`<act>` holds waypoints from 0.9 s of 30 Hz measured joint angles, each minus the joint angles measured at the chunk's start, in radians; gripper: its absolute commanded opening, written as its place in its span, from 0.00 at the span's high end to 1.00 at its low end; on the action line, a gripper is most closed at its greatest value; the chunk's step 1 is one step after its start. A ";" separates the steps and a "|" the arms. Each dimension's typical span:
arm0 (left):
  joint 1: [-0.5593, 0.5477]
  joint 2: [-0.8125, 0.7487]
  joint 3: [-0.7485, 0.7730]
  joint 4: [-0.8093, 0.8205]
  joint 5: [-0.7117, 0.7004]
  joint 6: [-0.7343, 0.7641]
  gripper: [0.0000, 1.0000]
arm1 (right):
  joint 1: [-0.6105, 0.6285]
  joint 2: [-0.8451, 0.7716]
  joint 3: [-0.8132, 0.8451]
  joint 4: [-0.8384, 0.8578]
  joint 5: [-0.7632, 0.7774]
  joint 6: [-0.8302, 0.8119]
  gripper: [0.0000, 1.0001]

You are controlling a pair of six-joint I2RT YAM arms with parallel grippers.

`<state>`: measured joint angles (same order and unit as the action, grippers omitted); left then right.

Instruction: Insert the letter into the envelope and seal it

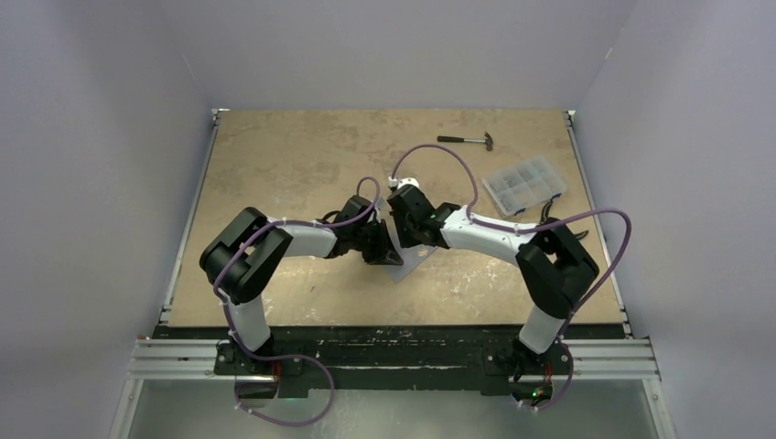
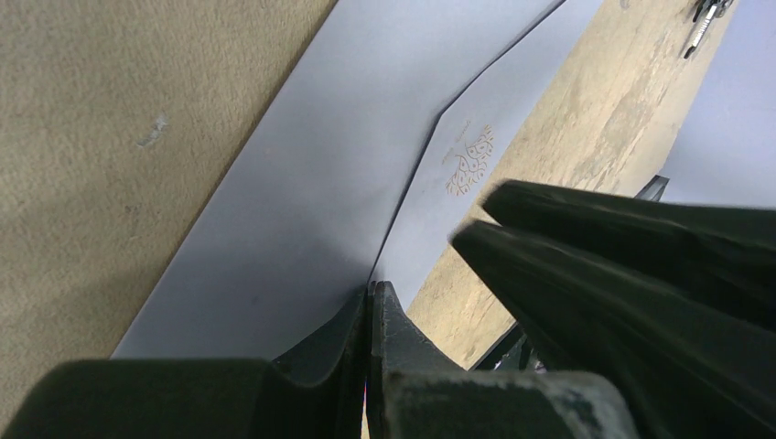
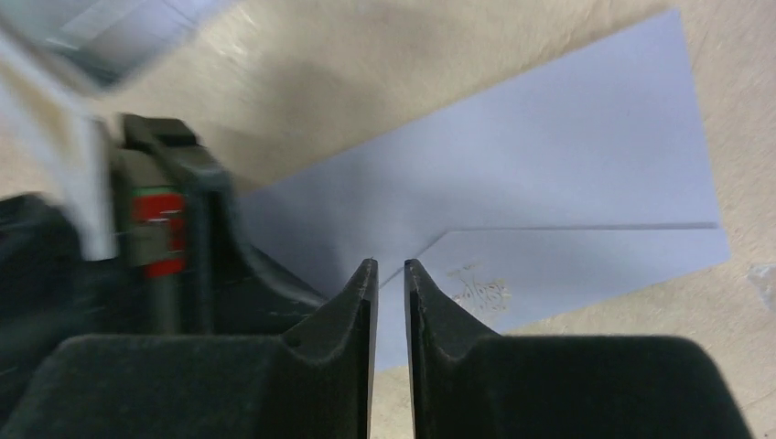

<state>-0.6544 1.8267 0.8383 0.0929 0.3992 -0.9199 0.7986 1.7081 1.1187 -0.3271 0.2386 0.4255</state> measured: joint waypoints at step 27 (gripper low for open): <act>0.000 0.020 -0.003 0.035 -0.003 0.001 1.00 | -0.011 0.144 0.027 -0.058 0.106 0.147 0.78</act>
<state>-0.6540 1.8465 0.8356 0.1276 0.3965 -0.9192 0.7872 1.8519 1.1461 -0.3851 0.3443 0.5728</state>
